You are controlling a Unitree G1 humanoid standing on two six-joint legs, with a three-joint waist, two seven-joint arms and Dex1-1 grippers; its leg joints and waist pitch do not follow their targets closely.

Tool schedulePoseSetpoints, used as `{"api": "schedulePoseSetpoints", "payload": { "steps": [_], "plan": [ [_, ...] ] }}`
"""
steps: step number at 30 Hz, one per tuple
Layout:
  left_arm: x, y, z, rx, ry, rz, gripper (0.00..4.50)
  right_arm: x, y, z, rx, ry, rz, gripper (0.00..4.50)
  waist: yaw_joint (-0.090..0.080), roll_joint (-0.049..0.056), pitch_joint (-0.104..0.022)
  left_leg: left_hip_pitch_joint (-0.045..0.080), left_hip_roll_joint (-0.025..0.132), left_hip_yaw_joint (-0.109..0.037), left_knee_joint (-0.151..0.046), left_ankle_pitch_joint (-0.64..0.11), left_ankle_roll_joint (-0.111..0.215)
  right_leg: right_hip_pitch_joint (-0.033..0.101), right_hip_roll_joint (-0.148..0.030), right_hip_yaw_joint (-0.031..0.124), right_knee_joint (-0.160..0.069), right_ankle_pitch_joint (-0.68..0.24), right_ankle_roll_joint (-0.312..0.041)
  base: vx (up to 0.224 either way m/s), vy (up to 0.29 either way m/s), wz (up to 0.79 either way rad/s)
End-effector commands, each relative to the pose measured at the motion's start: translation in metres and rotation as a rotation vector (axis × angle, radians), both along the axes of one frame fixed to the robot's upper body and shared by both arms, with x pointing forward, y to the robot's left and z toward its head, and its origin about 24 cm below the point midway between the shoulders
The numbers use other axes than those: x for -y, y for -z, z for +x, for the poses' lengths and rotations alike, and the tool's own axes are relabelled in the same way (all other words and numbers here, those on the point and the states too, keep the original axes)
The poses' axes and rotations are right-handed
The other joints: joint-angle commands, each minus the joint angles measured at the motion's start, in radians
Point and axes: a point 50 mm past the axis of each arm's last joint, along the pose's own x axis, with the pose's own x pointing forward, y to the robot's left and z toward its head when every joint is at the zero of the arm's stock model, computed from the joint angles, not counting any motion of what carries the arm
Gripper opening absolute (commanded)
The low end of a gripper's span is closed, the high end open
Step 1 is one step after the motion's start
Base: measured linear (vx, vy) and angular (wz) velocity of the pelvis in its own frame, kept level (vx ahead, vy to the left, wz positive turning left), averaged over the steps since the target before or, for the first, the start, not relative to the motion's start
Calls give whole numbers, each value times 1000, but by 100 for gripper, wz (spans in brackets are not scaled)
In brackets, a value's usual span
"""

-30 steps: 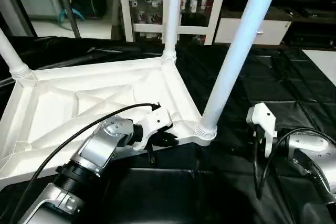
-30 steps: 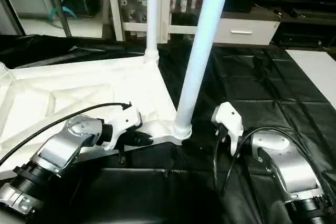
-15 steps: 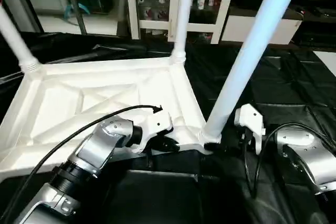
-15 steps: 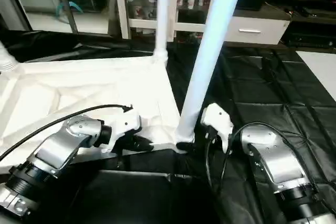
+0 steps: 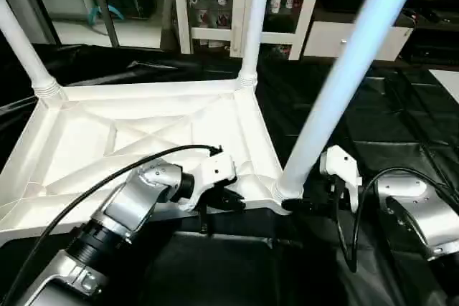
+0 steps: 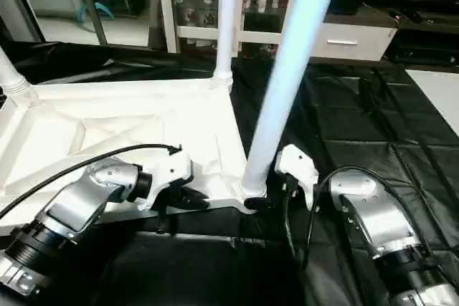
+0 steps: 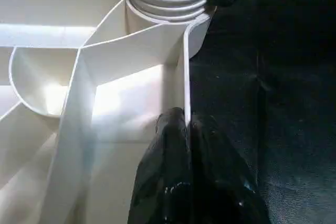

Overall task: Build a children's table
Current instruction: Rotate leg to tighten

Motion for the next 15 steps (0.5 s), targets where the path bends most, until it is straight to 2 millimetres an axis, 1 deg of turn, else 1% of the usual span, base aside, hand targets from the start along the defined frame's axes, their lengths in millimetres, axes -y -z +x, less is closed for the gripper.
{"api": "schedulePoseSetpoints", "payload": {
  "steps": [1, 5, 14, 15],
  "plan": [
    [9, -5, -5, 0, 70, -22, 0, -1, -2, 2, 17, -10, 1, 298, -3, -14, -62, 27, 51, -20, -96, -208, 53, 30, -26, 15, -63, -151, -241, 0, 0, 0],
    [9, -4, -5, -3, 69, -21, 0, -3, -1, 2, 13, -16, 9, 277, -3, -14, -61, 27, 51, -20, -97, -219, 46, 29, -27, 15, -65, -171, -233, 0, 0, 0],
    [9, -3, -7, -13, 73, -16, 0, -4, 2, 0, -2, -18, 27, 272, -5, -14, -62, 26, 50, -21, -96, -211, 49, 30, -27, 15, -64, -163, -234, 0, 0, 0],
    [9, -3, -6, -14, 61, -15, 0, -4, 3, 2, 0, 15, 33, 272, -6, -14, -62, 25, 50, -21, -97, -209, 48, 29, -27, 15, -64, -163, -234, 0, 0, 0]
  ]
}}
